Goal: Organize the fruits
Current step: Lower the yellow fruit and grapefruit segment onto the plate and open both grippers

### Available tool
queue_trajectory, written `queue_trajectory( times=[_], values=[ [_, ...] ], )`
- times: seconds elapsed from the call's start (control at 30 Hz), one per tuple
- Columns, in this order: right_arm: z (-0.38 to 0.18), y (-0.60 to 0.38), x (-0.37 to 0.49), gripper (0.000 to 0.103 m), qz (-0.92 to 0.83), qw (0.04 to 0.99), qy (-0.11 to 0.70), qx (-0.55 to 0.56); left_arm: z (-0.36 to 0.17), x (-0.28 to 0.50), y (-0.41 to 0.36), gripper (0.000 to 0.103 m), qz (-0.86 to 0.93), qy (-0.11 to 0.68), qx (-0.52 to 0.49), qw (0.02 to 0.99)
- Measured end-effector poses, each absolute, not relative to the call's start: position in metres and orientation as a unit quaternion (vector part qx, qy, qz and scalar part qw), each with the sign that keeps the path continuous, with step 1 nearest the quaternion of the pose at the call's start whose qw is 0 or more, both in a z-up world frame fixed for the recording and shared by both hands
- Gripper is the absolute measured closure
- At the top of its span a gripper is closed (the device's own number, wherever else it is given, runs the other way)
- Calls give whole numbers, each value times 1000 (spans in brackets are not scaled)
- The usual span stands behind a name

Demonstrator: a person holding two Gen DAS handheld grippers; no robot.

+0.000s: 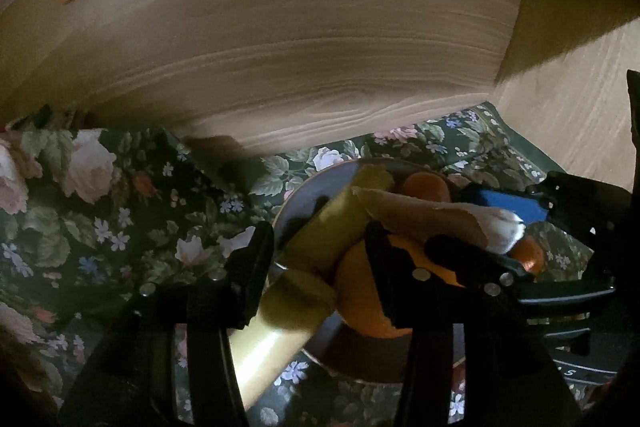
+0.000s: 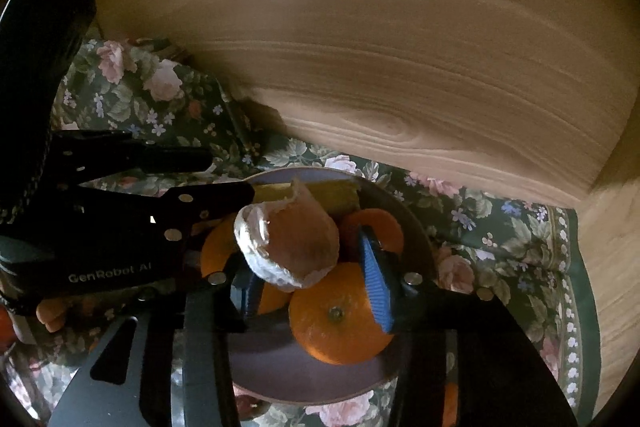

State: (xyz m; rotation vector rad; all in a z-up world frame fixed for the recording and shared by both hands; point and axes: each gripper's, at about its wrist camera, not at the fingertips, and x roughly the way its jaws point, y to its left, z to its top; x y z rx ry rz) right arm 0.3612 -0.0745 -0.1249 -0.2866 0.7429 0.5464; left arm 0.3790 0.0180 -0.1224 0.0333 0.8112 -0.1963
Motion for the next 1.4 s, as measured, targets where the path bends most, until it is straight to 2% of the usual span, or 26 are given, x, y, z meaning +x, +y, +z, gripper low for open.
queue_trajectory(
  times=[0.07, 0.2, 0.57, 0.6, 0.67, 0.8, 0.93, 1.4],
  values=[
    [-122, -77, 355, 61, 263, 887, 353, -141, -119, 374, 21, 55, -94, 390, 20, 916],
    [-117, -80, 344, 61, 268, 888, 345, -142, -114, 360, 37, 44, -90, 386, 25, 918],
    [-122, -75, 329, 61, 274, 882, 354, -146, -154, 351, 59, 43, -85, 435, 55, 895],
    [-123, -76, 329, 61, 273, 883, 355, -145, -157, 354, 61, 44, -91, 440, 48, 892],
    [-123, -76, 330, 61, 271, 882, 358, -142, -160, 355, 61, 52, -102, 440, 39, 891],
    [-125, -80, 330, 61, 268, 882, 363, -140, -163, 351, 58, 55, -100, 425, 45, 898],
    [-126, -85, 331, 61, 260, 884, 365, -135, -159, 346, 56, 62, -103, 421, 35, 900],
    [-120, -104, 324, 61, 253, 891, 358, -121, -116, 315, 41, 67, -122, 385, -2, 915]
  ],
)
